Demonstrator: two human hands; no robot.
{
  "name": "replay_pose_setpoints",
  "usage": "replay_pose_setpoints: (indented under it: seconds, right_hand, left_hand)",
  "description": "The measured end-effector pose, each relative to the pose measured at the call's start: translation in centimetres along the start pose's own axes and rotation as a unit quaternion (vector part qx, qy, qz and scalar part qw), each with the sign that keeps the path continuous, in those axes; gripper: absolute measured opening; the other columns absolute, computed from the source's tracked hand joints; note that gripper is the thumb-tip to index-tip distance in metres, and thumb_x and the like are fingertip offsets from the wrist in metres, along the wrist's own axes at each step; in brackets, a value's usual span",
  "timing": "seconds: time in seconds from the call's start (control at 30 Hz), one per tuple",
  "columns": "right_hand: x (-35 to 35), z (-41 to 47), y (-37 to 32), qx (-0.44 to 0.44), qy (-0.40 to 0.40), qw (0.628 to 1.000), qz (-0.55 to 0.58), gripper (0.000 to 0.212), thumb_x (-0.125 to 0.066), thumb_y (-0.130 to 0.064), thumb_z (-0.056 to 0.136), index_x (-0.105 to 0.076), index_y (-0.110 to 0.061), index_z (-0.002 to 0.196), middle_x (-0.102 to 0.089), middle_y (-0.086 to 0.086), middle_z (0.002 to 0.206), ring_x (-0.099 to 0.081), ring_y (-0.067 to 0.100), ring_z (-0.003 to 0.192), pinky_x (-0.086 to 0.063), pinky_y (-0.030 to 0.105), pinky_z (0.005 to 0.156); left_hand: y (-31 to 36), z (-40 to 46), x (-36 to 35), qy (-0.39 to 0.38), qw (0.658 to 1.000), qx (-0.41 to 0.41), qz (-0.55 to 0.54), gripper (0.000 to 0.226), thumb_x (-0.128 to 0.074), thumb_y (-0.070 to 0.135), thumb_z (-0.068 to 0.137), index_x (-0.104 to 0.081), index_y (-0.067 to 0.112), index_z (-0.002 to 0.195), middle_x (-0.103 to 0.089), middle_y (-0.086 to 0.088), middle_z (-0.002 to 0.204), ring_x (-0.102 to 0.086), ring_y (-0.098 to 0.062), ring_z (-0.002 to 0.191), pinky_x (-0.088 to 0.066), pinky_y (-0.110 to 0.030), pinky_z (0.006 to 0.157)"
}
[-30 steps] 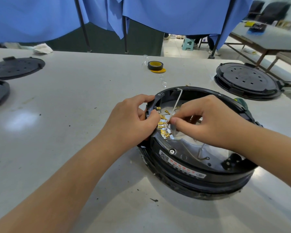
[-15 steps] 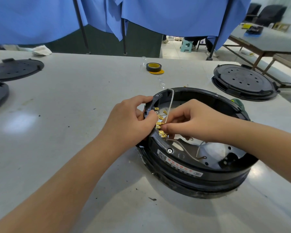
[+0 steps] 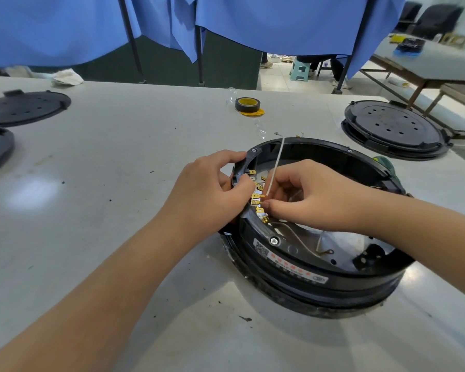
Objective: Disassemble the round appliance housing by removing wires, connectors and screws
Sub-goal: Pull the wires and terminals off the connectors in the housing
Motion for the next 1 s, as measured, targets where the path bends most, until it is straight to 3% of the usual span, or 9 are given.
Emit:
replay_pose_setpoints:
  seconds: [0.27, 0.53, 0.7, 0.83, 1.0]
  right_hand:
    - [0.1, -0.2, -0.1, -0.001, 0.011, 0.999, -0.035, 0.013, -0.064, -0.015, 0.081, -0.062, -0.021, 0.069, -0.06, -0.003, 0.056, -0.052, 0.007, 0.053, -0.045, 0.029, 0.058]
    - [0.5, -0.3, -0.9, 0.035, 0.013, 0.997, -0.064, 0.007, -0.064, -0.014, 0.085, -0.066, -0.017, 0.079, -0.06, -0.005, 0.063, -0.052, 0.004, 0.058, -0.039, 0.015, 0.055]
    - [0.5, -0.6, -1.4, 0.051, 0.026, 0.993, -0.102, 0.013, -0.064, -0.015, 0.084, -0.061, -0.021, 0.073, -0.058, -0.005, 0.062, -0.05, 0.003, 0.057, -0.04, 0.018, 0.056]
    - [0.4, -0.8, -1.2, 0.042, 0.033, 0.991, -0.121, 0.015, -0.061, -0.021, 0.083, -0.056, -0.027, 0.07, -0.06, -0.003, 0.061, -0.052, 0.006, 0.056, -0.046, 0.028, 0.058]
    - [0.4, -0.8, -1.2, 0.045, 0.04, 0.989, -0.133, 0.01, -0.061, -0.022, 0.082, -0.059, -0.026, 0.073, -0.062, -0.003, 0.063, -0.054, 0.006, 0.058, -0.047, 0.028, 0.06]
  left_hand:
    - [0.1, 0.0, 0.1, 0.004, 1.0, 0.001, 0.003, 0.034, -0.06, 0.019, 0.083, -0.064, 0.025, 0.116, -0.041, 0.008, 0.036, -0.037, -0.008, 0.037, -0.035, -0.012, 0.045]
    - [0.1, 0.0, 0.0, -0.002, 1.0, 0.0, 0.005, 0.033, -0.059, 0.019, 0.084, -0.064, 0.024, 0.116, -0.039, 0.008, 0.036, -0.036, -0.008, 0.037, -0.035, -0.01, 0.047]
    - [0.2, -0.1, 0.1, -0.002, 1.0, 0.0, 0.005, 0.033, -0.059, 0.019, 0.084, -0.064, 0.024, 0.116, -0.04, 0.008, 0.035, -0.037, -0.008, 0.037, -0.035, -0.01, 0.047]
    - [0.1, -0.1, 0.1, -0.003, 1.0, 0.002, 0.005, 0.033, -0.059, 0.02, 0.083, -0.064, 0.026, 0.115, -0.041, 0.008, 0.035, -0.037, -0.007, 0.037, -0.035, -0.01, 0.046]
    - [0.1, 0.0, 0.0, -0.003, 1.0, 0.002, 0.009, 0.034, -0.059, 0.019, 0.083, -0.064, 0.025, 0.116, -0.041, 0.009, 0.035, -0.038, -0.007, 0.037, -0.034, -0.009, 0.046]
Point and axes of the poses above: each hand's wrist, its own z-axis towards the middle knuckle, its own x-axis out of the back of the hand, y = z × x, the point moved 9 cm from there along z, towards the middle knuckle
